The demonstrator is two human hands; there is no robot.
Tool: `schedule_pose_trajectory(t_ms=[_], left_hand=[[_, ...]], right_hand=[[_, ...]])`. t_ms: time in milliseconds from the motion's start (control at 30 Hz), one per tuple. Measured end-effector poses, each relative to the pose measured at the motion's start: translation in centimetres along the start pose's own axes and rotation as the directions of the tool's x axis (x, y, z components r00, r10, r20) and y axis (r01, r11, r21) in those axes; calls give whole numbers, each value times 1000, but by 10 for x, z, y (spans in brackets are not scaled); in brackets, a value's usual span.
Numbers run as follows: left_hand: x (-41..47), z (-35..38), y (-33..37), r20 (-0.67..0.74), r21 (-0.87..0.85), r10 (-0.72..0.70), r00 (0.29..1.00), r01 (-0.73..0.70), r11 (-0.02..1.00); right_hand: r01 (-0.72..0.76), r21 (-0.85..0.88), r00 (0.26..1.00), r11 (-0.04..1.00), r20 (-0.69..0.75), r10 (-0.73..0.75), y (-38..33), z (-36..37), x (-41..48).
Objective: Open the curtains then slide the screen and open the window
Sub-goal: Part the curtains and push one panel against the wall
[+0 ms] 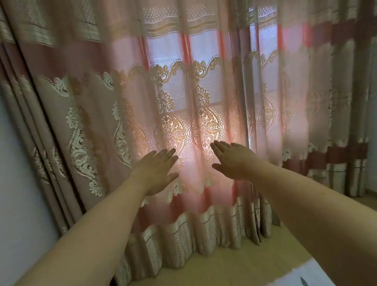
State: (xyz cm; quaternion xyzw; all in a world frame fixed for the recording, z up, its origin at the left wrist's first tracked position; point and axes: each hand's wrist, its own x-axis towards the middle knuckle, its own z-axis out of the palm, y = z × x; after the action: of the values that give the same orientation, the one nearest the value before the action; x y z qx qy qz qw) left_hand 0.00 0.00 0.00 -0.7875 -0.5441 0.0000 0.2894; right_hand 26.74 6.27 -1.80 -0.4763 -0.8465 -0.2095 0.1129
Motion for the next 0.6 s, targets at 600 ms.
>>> schedule_pose_trajectory(t_ms=[600], left_hand=[[297, 195, -110, -42, -63, 123, 992, -125, 990]], right_hand=[[-213, 45, 970, 976, 130, 206, 94, 176, 250]])
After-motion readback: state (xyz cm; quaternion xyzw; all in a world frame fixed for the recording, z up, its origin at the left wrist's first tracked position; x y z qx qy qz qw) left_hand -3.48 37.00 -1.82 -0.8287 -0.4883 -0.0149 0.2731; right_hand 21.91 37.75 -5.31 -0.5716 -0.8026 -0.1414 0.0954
